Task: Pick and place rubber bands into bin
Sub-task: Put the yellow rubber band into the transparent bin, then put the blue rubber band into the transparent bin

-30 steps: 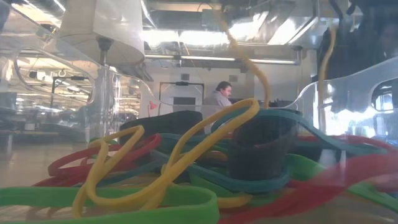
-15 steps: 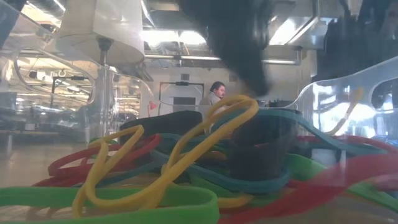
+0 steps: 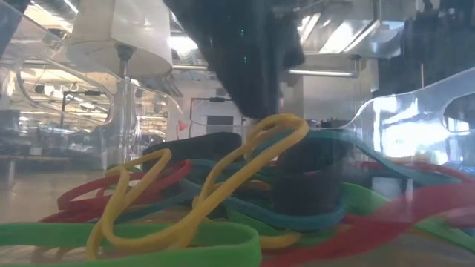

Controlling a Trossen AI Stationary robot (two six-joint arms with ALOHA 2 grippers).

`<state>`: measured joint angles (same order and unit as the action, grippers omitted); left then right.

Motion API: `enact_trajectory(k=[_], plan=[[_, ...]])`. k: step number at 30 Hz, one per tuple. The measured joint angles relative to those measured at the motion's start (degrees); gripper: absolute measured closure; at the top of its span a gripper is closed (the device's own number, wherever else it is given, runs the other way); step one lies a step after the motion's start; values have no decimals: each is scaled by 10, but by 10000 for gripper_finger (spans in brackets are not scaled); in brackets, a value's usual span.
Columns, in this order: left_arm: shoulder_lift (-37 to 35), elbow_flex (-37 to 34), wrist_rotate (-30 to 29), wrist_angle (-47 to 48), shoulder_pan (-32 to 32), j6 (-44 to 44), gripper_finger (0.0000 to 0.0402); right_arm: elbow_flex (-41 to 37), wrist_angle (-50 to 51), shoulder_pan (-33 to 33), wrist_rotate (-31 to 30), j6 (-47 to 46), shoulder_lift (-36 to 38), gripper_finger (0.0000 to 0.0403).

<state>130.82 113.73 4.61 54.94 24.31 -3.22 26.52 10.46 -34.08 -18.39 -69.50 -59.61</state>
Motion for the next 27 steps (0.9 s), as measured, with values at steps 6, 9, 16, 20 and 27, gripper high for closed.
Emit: enact_trajectory(k=[6,9,16,20,27], plan=[[-30,0,0,68,-3,9,269,0,36,-2,0,-52,0,402],[-64,0,-9,74,-7,33,256,0,31,-2,0,-53,0,402],[-135,0,-81,95,-12,72,280,0,22,-2,-25,-79,0,403],[-175,-42,-80,87,-21,98,327,4,-6,1,-82,-57,0,403],[-331,-331,-30,-128,-67,81,399,70,-7,59,-113,140,0,403]])
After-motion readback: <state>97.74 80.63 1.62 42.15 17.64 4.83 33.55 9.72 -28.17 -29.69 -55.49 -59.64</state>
